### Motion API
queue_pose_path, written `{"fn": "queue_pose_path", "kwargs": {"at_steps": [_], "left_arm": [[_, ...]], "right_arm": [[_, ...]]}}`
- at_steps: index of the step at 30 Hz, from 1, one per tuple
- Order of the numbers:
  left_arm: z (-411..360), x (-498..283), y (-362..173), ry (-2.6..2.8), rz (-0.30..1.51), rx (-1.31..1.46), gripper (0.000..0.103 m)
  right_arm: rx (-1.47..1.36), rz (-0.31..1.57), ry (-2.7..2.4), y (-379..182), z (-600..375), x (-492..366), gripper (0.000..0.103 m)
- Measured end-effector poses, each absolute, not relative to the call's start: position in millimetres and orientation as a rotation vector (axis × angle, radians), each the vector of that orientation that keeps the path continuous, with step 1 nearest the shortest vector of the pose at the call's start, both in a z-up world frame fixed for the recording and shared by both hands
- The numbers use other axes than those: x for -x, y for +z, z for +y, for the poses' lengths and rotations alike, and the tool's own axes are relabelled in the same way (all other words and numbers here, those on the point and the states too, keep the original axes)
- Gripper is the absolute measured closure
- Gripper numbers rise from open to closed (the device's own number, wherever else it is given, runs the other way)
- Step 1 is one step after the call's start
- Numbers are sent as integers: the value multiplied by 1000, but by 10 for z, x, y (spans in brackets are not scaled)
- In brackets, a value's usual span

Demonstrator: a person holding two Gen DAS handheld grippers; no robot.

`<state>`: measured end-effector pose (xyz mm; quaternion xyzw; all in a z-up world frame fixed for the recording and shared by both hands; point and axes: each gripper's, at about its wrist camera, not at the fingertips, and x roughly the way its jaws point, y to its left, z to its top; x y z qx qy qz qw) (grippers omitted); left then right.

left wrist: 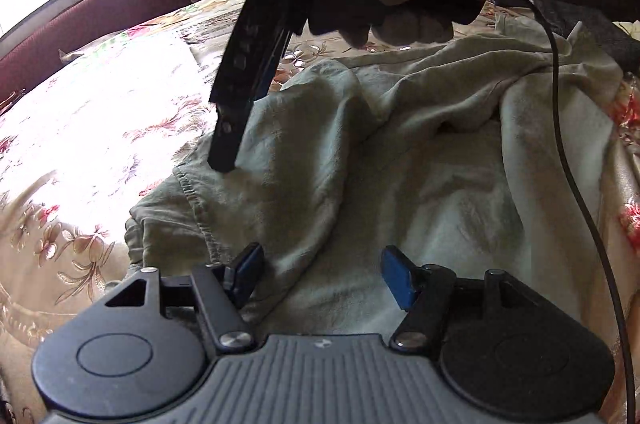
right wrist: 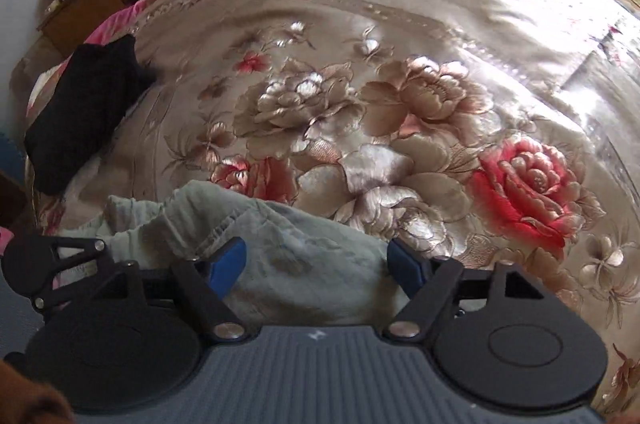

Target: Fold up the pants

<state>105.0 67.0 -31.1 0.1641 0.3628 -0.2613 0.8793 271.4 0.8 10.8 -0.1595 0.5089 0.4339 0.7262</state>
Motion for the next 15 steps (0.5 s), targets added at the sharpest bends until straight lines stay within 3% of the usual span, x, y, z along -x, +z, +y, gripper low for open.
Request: {"fn": "queue_pose_path", "kwargs": {"at_steps": [3,4,5,6,15], "left_arm": [[711,-1004,-284,-530,761,-338,25],[739,-981,-264,-524,760,-337,25],[776,-957,-234,-518,759,-335,25],[818,-943,-206,-512,757,-335,25],[1268,-963,114,-344,692,-325,25]], "right_arm": [[360,1116,885,43,81,-2667,30],[327,1102,872,102,50,-2642,51],[290,1095,845,172,5,-2628,80],[264,1080,826,263,-40,-2609,86],[191,864,802,950,-143,-2367,96]]}}
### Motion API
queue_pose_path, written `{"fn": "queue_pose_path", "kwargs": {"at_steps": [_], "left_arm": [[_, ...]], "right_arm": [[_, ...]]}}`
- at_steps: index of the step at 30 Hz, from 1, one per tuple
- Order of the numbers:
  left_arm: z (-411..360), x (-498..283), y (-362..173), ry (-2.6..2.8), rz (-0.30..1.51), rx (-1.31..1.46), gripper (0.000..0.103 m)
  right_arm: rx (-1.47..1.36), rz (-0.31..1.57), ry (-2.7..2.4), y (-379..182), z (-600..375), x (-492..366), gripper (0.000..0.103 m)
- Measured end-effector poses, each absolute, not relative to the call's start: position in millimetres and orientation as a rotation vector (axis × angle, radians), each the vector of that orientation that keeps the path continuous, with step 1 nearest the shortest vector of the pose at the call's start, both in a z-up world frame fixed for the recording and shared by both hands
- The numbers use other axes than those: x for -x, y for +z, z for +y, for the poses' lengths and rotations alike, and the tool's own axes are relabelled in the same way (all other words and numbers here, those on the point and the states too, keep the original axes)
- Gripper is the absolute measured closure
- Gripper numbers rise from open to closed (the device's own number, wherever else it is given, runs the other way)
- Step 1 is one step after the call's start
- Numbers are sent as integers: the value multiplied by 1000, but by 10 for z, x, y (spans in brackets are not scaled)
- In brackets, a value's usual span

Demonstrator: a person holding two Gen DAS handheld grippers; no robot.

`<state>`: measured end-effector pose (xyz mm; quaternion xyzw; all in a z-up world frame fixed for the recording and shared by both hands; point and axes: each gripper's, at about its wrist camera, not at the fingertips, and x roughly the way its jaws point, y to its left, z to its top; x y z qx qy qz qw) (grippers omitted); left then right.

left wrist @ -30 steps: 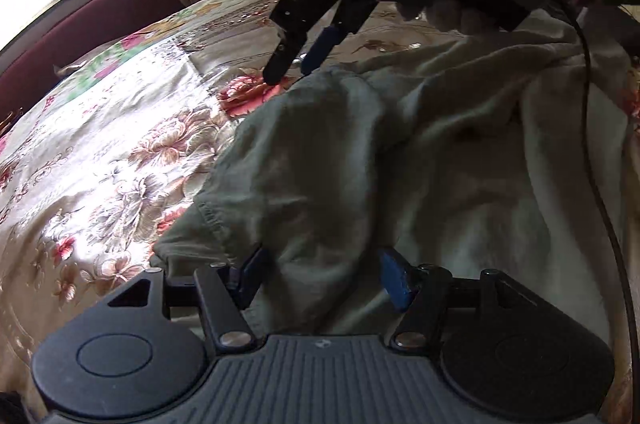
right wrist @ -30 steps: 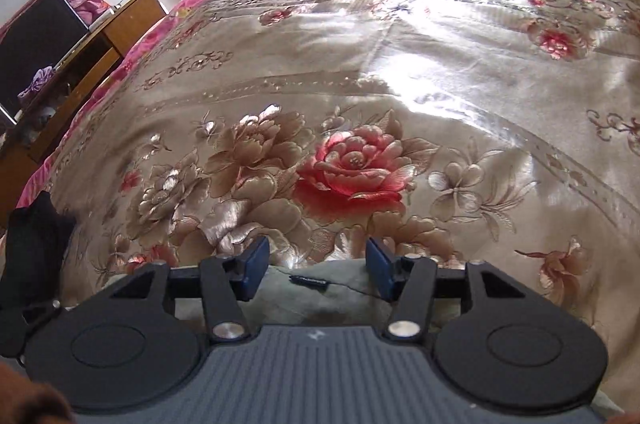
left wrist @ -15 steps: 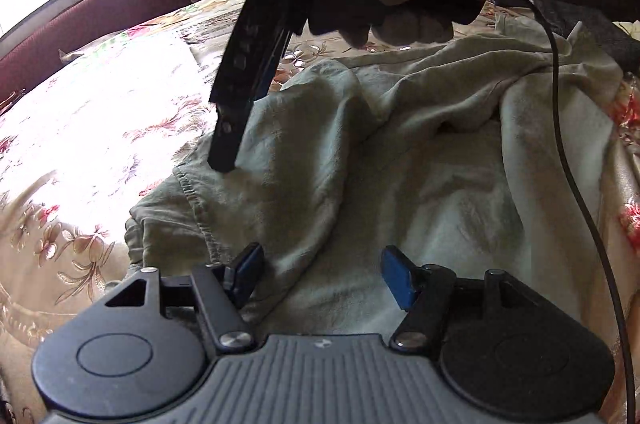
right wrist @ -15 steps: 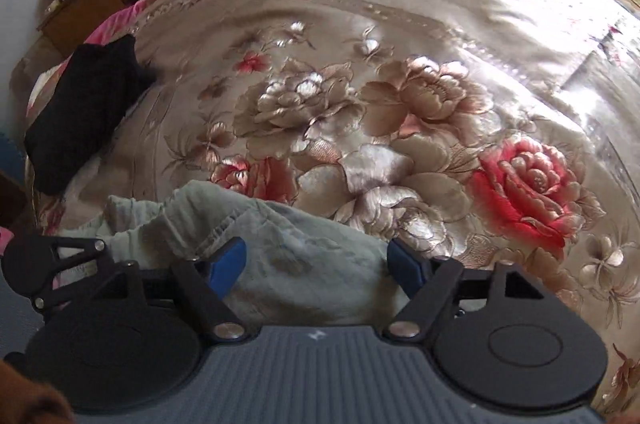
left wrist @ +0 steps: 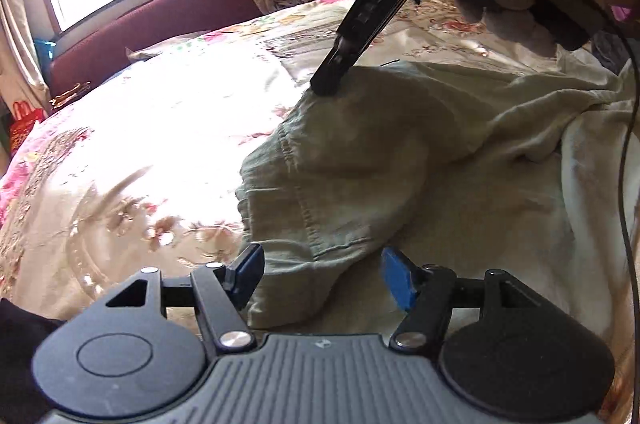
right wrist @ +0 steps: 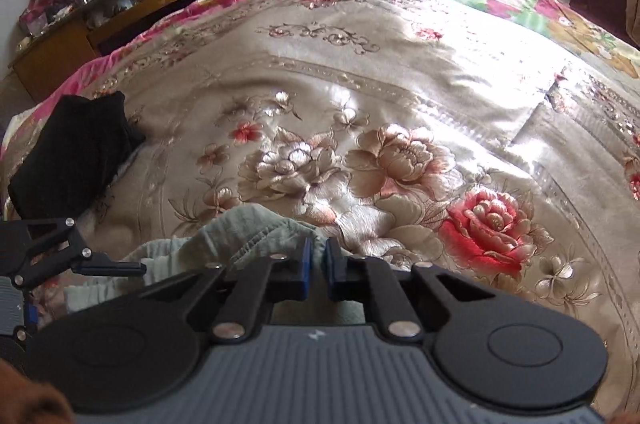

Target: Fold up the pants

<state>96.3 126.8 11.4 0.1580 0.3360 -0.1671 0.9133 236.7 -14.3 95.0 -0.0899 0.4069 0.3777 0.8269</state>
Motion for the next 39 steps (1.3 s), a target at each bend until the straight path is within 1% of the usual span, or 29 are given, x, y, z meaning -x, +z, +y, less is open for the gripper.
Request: {"fn": "queue_pose_path", "kwargs": {"at_steps": [2,4,5,7,9,10,12,14,16,19,23,27,33,34,35,36,37,39], "left_arm": [[1374,-939,163,-309,681,-327,25],[1444,-898,213,-278,675,-336,25],[1485,-875,229,-268,674,-338,25],[1560,-844,231,-262,682,-331,25],[1612,-852,202,-262,699,-319,24],[1626,-869,176,-255,706,-317,24],[1630,-901,167,-252,709,-308,24],[1639,-964,200,-274,700,-291,23],[1620,-1114,235,-296,679,-302,22],[1574,-1494,283,-353,663,-305,20],[1509,-2134,290,-453,700,-294,20],[1507,-2665,189,-498,806,-293,20],[1539,-2839,-26,-550,896,-314,19],[1511,-2877,-63,-561,909,-327,19],[1487,-2897,-88,-565,916,-335,19],[1452,-2930,-108,-565,922,-341,19],[1436,-2947,-118,-565,927,-340,19],[1398,-2979,-120,-557,936,-335,19]], "right_arm": [[117,762,778,1226,-220,-2278,101],[61,637,780,1474,-323,-2080,101],[93,609,804,1521,-324,-1947,99],[141,656,838,1422,-274,-1749,98],[253,697,822,1164,-171,-1686,96],[275,714,803,1068,-145,-1724,90],[272,794,775,824,-120,-1932,85],[307,806,707,692,-126,-2117,59],[335,811,663,565,-255,-2304,49],[271,905,626,443,-576,-2531,48],[243,968,617,338,-902,-2666,46],[227,1052,618,166,-1053,-2902,42],[238,1101,644,4,-1174,-2981,42],[232,1111,650,-25,-1160,-3000,38],[235,1114,663,-47,-1125,-3011,29],[266,1098,670,-65,-1053,-3019,26],[288,1088,670,-78,-1007,-3023,24],[305,1080,663,-90,-922,-3023,28]]}}
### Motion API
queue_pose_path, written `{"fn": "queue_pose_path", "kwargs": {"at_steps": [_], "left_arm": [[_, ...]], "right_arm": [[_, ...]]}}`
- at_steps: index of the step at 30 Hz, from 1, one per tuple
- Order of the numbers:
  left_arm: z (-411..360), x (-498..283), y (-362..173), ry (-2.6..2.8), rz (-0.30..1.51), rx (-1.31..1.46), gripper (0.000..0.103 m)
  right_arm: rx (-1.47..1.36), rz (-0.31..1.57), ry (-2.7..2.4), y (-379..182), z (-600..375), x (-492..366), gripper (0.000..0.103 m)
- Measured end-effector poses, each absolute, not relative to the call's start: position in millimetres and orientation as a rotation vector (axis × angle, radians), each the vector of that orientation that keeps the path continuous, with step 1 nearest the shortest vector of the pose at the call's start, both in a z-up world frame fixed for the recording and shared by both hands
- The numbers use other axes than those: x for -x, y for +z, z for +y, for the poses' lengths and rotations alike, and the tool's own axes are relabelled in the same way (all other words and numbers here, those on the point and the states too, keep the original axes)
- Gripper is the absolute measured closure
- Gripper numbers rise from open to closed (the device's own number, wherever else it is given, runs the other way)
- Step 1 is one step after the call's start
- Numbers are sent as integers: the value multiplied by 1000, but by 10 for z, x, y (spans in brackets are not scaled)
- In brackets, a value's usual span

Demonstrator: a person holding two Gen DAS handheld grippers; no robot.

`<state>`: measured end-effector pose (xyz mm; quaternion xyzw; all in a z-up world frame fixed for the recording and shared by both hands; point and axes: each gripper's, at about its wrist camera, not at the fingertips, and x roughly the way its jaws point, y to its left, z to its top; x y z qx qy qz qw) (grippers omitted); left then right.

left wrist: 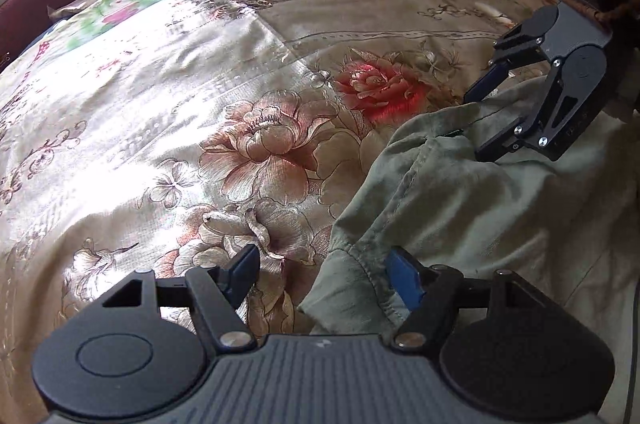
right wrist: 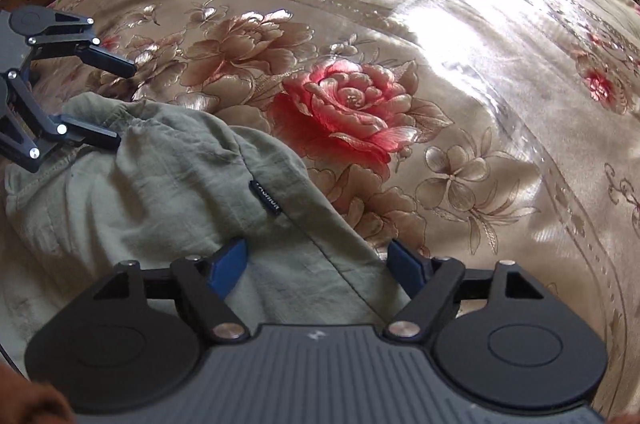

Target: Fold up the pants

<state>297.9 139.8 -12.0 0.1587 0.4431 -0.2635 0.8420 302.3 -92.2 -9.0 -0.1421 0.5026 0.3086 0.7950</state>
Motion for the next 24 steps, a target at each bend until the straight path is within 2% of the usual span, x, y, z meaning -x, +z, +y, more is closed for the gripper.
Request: {"fn": "queue_pose_path", "kwargs": {"at_steps": [1,3,4,10,12,15,18,21,24], "left_arm": [[1388,-2972,-112,-550,938,-336,19],[1363,-2934,-88,-537,934,-348,20],[1360,-2894,-61,-529,926,-360,20],[1362,-2416,154,-505,826,-457,20],[1370,-2153,256,-509,788,-476,20],[1403,-1716,383,-512,761,-482,20],[1443,-1298,445,-497,763,-481,20],[1435,-966,463,-499,782,-455,20],[1324,-702,478,-523,770,-488,20]], "right_arm": [[301,1085,660,-81,-890,-3014,37],[287,1107,655,-17,-836,-2967,67],[283,1115,649,34,-828,-2930,100],[232,931,686,754,-868,-2196,98],[238,850,753,1038,-854,-1756,98],[271,835,869,1215,-762,-1062,98],[241,950,976,1027,-638,-502,98],[350,1030,1001,555,-469,0,97],[339,1026,941,347,-460,109,93]]}}
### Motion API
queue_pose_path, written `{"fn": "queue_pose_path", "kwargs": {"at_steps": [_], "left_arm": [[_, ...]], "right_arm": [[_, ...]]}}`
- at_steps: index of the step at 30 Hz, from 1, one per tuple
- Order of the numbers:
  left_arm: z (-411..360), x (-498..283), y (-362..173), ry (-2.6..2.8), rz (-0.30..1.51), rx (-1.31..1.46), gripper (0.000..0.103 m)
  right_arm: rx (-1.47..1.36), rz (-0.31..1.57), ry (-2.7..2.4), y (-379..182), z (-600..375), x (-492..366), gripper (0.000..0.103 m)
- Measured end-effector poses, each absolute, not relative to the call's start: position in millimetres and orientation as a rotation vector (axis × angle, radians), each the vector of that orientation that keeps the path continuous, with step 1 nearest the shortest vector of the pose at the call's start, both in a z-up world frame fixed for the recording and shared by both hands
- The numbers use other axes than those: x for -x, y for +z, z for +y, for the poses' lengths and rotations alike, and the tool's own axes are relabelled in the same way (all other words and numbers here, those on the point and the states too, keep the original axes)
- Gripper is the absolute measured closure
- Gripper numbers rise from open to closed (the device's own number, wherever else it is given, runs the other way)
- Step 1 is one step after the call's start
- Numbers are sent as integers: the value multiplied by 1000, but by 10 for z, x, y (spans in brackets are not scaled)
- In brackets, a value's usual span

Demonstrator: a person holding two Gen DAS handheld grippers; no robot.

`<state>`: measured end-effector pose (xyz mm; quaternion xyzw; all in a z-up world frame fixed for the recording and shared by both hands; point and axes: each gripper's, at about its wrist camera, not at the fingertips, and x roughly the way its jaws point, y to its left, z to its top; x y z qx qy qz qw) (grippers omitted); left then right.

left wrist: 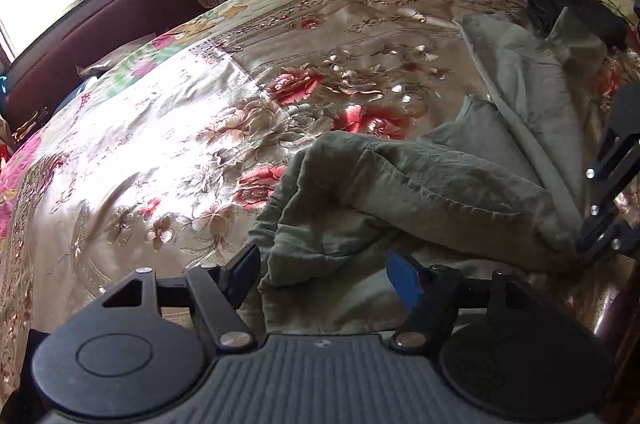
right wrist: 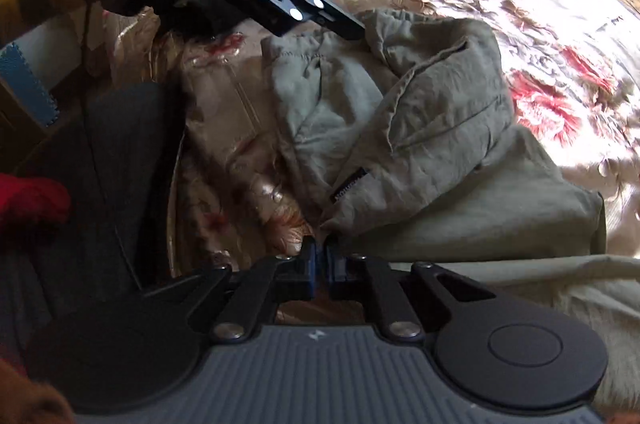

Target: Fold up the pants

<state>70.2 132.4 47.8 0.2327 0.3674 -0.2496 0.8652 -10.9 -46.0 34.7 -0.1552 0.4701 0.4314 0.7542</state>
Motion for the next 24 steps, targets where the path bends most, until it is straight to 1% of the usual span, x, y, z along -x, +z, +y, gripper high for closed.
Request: {"fn": "queue_pose_path", "kwargs": {"at_steps": [1,3,4,5,6,7,8,11,14,16,18,19,20,22,23,24], "left_arm": [[1274,-645,488,-534,764,-506,20],[1163,-541,535,-555,725,-549,20],[1122,-519,553,-558,713,-563,20],[1090,-493,574,-556,702,-576,20],[1076,-482,585,-551,695,-580,20],[1072,-473,596,-547,693,-574,20],[1080,-468,596,-545,699,-564,20],[1104,-448,528,-540,722,-535,20],[1111,-436,426,-529,738,-524,20],[1137,-431,396,-532,737,-515,20],[1177,-439,383,-527,735,-512,20],[1205,-446,384,-525,733,-508,20],[1229,-460,394,-522,729,-503,20],[1273,-487,422,-506,717,-497,20],[1315,-499,455,-490,706,-494,20],[1356,-504,490,-476,699,-487,20]], "right_arm": [[306,1030,918,372,-480,73,93],[201,1011,867,502,-586,-8,89],[152,993,857,566,-649,-52,81],[92,977,839,638,-738,-105,72],[28,969,819,693,-834,-187,66],[-26,961,811,725,-902,-254,56],[-102,953,802,744,-983,-346,54],[-309,962,769,643,-1128,-678,53],[-397,1076,684,339,-1044,-1023,51],[-525,1156,641,121,-1052,-1150,51],[-601,1151,645,95,-1036,-1212,66],[-587,1124,655,161,-1006,-1229,77],[-570,1095,666,218,-973,-1213,86],[-532,996,699,440,-874,-1201,95],[-484,935,707,574,-790,-1191,96],[-373,846,717,743,-640,-1149,96]]}}
